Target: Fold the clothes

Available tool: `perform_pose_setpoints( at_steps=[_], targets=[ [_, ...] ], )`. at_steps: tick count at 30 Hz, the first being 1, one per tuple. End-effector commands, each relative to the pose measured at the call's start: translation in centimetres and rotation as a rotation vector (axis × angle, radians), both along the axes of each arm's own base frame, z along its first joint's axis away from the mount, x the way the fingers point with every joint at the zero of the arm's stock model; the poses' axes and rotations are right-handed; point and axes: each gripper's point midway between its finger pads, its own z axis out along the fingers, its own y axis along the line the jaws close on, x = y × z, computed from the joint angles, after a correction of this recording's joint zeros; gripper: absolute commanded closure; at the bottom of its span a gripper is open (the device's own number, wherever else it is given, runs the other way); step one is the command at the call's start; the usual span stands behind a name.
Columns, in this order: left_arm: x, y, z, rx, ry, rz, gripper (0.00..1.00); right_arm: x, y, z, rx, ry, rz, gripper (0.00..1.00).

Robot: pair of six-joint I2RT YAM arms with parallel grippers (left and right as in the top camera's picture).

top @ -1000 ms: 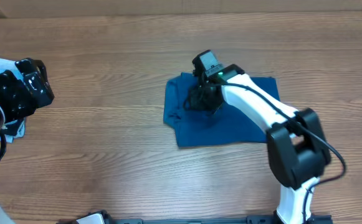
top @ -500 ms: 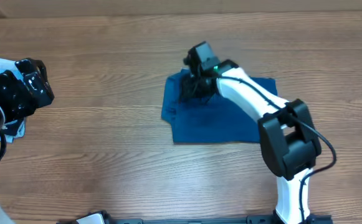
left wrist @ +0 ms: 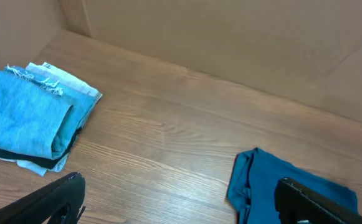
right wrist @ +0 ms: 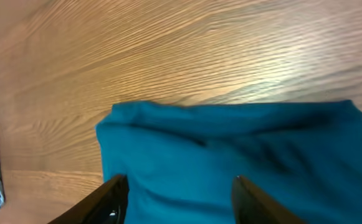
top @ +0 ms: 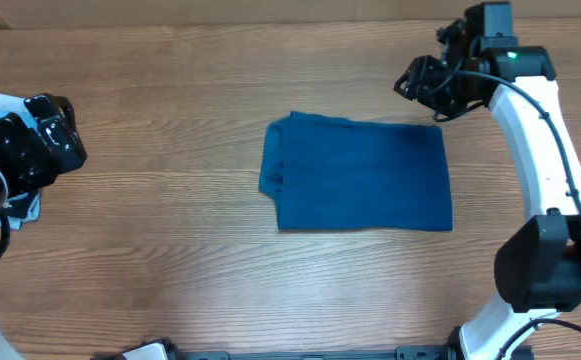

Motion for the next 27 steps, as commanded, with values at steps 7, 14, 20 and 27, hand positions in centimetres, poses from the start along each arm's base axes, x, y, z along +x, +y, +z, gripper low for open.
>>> perform_pose_setpoints(
  at_steps=[7, 14, 20, 27],
  targets=[
    [4.2, -5.1, -1.7, -0.2, 0.044, -0.252, 0.0, -0.3, -3.4, 0.0, 0.01, 0.029, -0.072, 0.39],
    [11.3, -12.6, -18.2, -0.108, 0.609, -0.397, 0.23, -0.8, -5.4, -1.3, -0.082, 0.085, -0.168, 0.32],
    [14.1, -24.2, -33.1, -0.017, 0.875, -0.629, 0.53, -1.0, -5.9, -3.6, -0.111, 0.149, -0.172, 0.7],
    [12.2, -27.8, -42.0, 0.108, 1.069, -0.7, 0.92, -0.8, -5.9, -9.8, -0.112, 0.287, -0.164, 0.87]
  ],
)
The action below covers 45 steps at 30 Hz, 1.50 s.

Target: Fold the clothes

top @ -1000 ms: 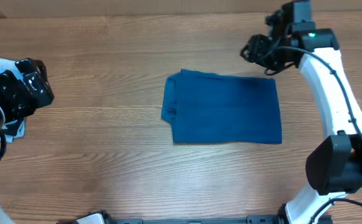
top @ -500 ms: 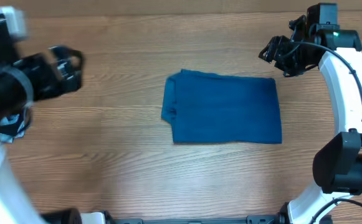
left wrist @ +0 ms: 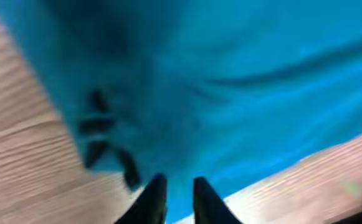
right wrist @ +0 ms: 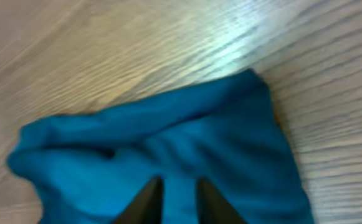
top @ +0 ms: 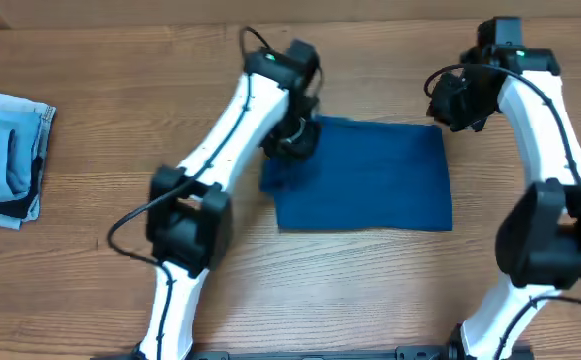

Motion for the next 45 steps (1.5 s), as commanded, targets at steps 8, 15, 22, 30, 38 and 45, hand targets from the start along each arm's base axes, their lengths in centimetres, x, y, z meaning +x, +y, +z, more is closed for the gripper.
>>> perform_pose_setpoints(
  at_steps=[8, 15, 22, 30, 38, 45],
  targets=[
    [-2.1, 1.2, -7.5, 0.196, 0.148, -0.066, 0.9, -0.6, -0.6, -8.7, -0.015, 0.188, -0.008, 0.96],
    [-2.3, 2.0, -8.3, 0.243, 0.163, -0.073, 0.89, 3.0, -6.4, -11.5, -0.288, 0.093, -0.145, 0.96],
    [-2.4, 2.8, -8.2, 0.287, 0.163, -0.08, 0.87, 5.6, -9.0, -7.7, -0.297, -0.015, -0.114, 0.96],
    [-2.1, 2.7, -8.3, 0.282, 0.152, -0.079, 0.82, 0.2, -2.6, -0.2, 0.043, 0.12, -0.016, 0.96],
    [-2.1, 2.7, -8.3, 0.284, 0.152, -0.067, 0.81, -3.5, 2.5, -7.3, 0.187, 0.233, 0.08, 0.96],
    [-2.1, 2.7, -8.3, 0.284, 0.152, -0.063, 0.8, 0.2, -2.2, -12.3, -0.083, 0.053, -0.046, 0.96]
  ],
)
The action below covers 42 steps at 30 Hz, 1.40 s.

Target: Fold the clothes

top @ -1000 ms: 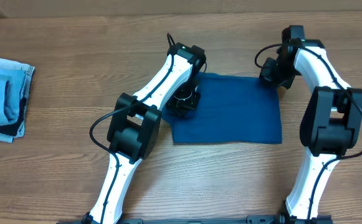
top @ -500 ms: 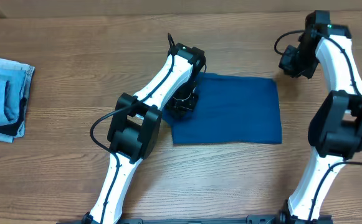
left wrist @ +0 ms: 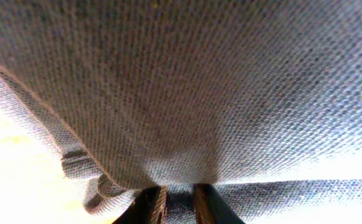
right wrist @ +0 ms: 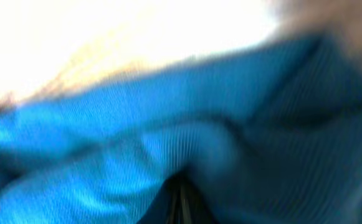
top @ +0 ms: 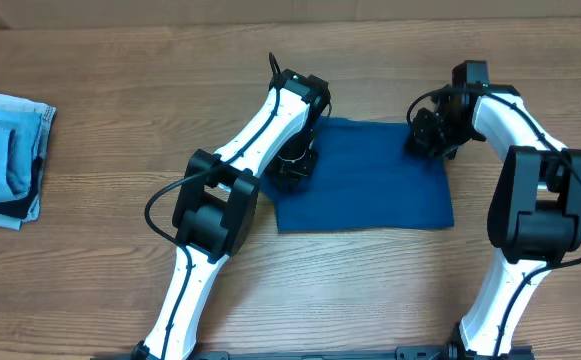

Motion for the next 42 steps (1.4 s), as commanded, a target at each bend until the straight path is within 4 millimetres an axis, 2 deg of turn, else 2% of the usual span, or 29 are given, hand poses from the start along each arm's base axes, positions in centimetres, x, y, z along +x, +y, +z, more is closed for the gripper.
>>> perform_pose_setpoints(
  at_steps=[1, 4, 8, 9, 10, 11, 13, 15, 17, 20, 22, 23, 25, 28, 30, 32, 35, 38, 39, 42],
  targets=[
    [0.0, 0.4, -1.2, 0.034, 0.01, -0.006, 0.8, 1.2, -5.0, -1.4, -0.239, -0.034, -0.119, 0.96],
    [0.0, 0.4, -1.2, 0.034, 0.01, -0.006, 0.79, 2.2, -8.0, -1.0, -0.294, -0.069, -0.179, 0.95],
    [0.0, 0.4, -1.2, 0.034, 0.01, -0.006, 0.78, 2.1, -12.3, -0.1, -0.31, -0.068, -0.269, 0.96],
    [0.0, 0.4, -1.1, 0.033, 0.009, -0.006, 0.81, 2.3, -12.7, 0.3, -0.298, -0.072, -0.272, 0.96],
    [0.2, 0.6, -1.2, 0.039, 0.003, -0.004, 0.88, 2.7, -12.6, 1.8, -0.243, -0.083, -0.272, 0.96],
    [0.4, 0.8, -1.0, 0.046, -0.005, -0.005, 0.88, 3.1, -12.3, 3.1, -0.194, -0.096, -0.269, 0.96],
    [1.3, 1.1, -0.3, 0.057, -0.037, 0.025, 0.82, 3.7, -11.3, 5.9, -0.112, -0.136, -0.233, 0.95],
    [2.8, 0.8, 1.5, 0.036, -0.088, 0.065, 0.78, 3.8, -10.6, 9.0, -0.057, -0.156, -0.224, 0.94],
    [5.1, 0.2, 4.8, -0.008, -0.179, 0.119, 0.77, 2.9, -10.1, 11.3, -0.047, -0.149, -0.204, 0.87],
    [8.3, -0.9, 10.2, -0.124, -0.331, 0.177, 0.66, 0.5, -9.2, 12.1, -0.027, -0.072, -0.197, 0.84],
    [9.4, -2.1, 12.2, -0.204, -0.391, 0.17, 0.52, -0.2, -8.2, 12.2, 0.024, -0.048, -0.18, 0.84],
    [9.7, -2.3, 12.4, -0.213, -0.405, 0.167, 0.52, -0.2, -7.5, 12.5, 0.061, -0.056, -0.154, 0.84],
    [9.7, -2.8, 11.6, -0.218, -0.396, 0.159, 0.6, -0.1, -6.8, 12.8, 0.098, -0.07, -0.128, 0.84],
    [9.1, -4.4, 9.2, -0.257, -0.342, 0.081, 0.74, 0.0, -6.4, 13.1, 0.126, -0.078, -0.118, 0.84],
    [8.2, -5.5, 5.9, -0.251, -0.298, 0.023, 0.83, 0.1, -5.1, 13.7, 0.184, -0.112, -0.058, 0.83],
    [7.5, -5.6, 3.5, -0.235, -0.266, 0.01, 0.85, -0.1, -4.6, 13.8, 0.195, -0.103, -0.049, 0.83],
    [7.2, -4.4, 0.9, -0.181, -0.253, 0.011, 0.85, -0.3, -4.1, 13.7, 0.198, -0.092, -0.039, 0.83],
    [8.0, -3.3, -0.5, -0.157, -0.272, 0.026, 0.83, -0.4, -3.7, 13.7, 0.2, -0.087, -0.03, 0.83],
    [8.6, -2.4, -0.9, -0.13, -0.295, 0.042, 0.83, -0.5, -3.4, 13.8, 0.205, -0.093, -0.009, 0.83],
    [11.3, 1.9, -1.2, -0.009, -0.384, 0.188, 0.83, -1.0, -2.6, 13.8, 0.209, -0.084, 0.032, 0.81]
  ],
)
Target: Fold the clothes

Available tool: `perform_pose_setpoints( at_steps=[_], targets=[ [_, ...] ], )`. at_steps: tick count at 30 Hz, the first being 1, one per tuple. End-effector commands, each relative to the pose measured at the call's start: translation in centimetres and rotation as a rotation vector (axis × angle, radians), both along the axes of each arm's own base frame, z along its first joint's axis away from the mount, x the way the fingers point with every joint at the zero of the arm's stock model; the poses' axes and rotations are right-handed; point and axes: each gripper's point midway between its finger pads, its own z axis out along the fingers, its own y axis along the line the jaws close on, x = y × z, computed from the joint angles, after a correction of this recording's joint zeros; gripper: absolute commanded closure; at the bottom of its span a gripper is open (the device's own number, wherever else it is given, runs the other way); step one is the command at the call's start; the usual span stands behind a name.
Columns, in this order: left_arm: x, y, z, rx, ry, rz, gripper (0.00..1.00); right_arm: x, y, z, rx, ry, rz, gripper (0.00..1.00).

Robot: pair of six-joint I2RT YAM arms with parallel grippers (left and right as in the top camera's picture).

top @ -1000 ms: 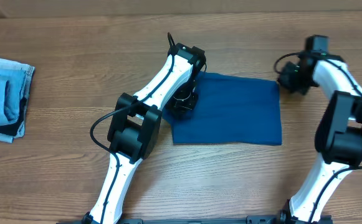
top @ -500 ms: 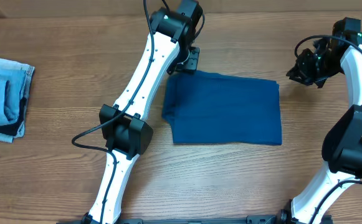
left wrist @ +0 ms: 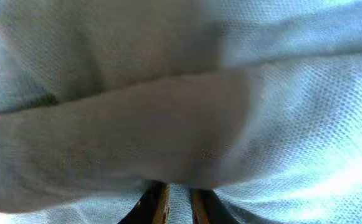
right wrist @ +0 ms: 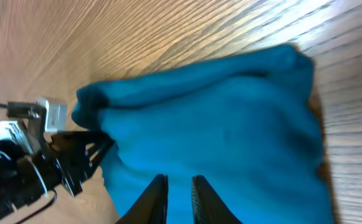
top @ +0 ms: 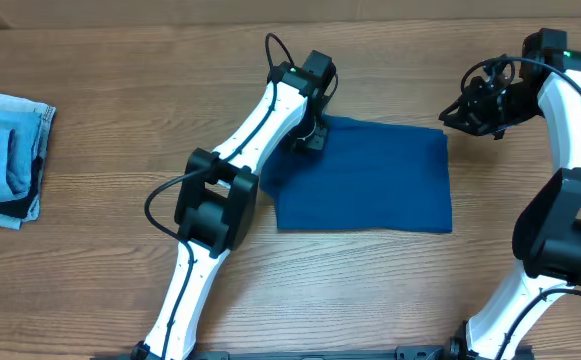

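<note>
A blue cloth [top: 370,180], folded into a rectangle, lies flat mid-table. My left gripper [top: 308,142] is down on its far left corner. In the left wrist view the cloth [left wrist: 230,93] fills the frame and a strip of it runs between the fingers of the left gripper [left wrist: 178,205], which is shut on it. My right gripper [top: 453,113] hangs just beyond the far right corner, off the fabric. In the right wrist view its fingers [right wrist: 159,196] stand close together with nothing in them, and the cloth [right wrist: 218,112] lies beyond.
A stack of folded light-blue denim [top: 5,150] sits at the table's left edge. The left arm [top: 260,130] reaches across the table toward the cloth, and its wiring shows in the right wrist view [right wrist: 43,155]. Bare wood surrounds the cloth.
My right gripper was down on the cloth's far right part and now sits off the far right corner, with nothing in it. My left gripper shifted slightly toward the far left corner, still on the fabric.
At first the left arm was back at the left edge near the denim stack and the right gripper hovered open off the far right corner. Then both grippers, narrowed, came over the cloth's far corners. Then both pressed into it. Now only the left remains on it.
</note>
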Motion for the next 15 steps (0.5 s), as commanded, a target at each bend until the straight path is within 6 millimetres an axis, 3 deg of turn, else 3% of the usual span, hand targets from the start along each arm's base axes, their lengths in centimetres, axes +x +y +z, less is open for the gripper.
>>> perform_pose_setpoints(
  at_steps=[1, 5, 9, 12, 15],
  targets=[
    [3.5, 7.0, -0.6, 0.147, -0.084, 0.191, 0.82, 0.0, 1.0, 1.7, 0.008, -0.054, 0.054, 0.8],
    [4.9, 10.6, -0.1, 0.097, -0.056, 0.284, 0.85, 0.1, 0.9, 1.7, 0.007, -0.058, 0.051, 0.74],
    [6.5, 12.3, 3.1, 0.002, -0.061, 0.338, 0.87, 0.0, 0.2, 1.2, -0.035, -0.038, 0.039, 0.48],
    [7.8, 12.2, 7.3, -0.044, -0.125, 0.313, 0.82, -0.4, 0.0, 0.3, -0.05, -0.009, 0.036, 0.25],
    [7.4, 11.1, 8.8, -0.078, -0.119, 0.298, 0.8, -0.9, 0.2, -2.1, -0.04, 0.03, 0.048, 0.2]
  ],
)
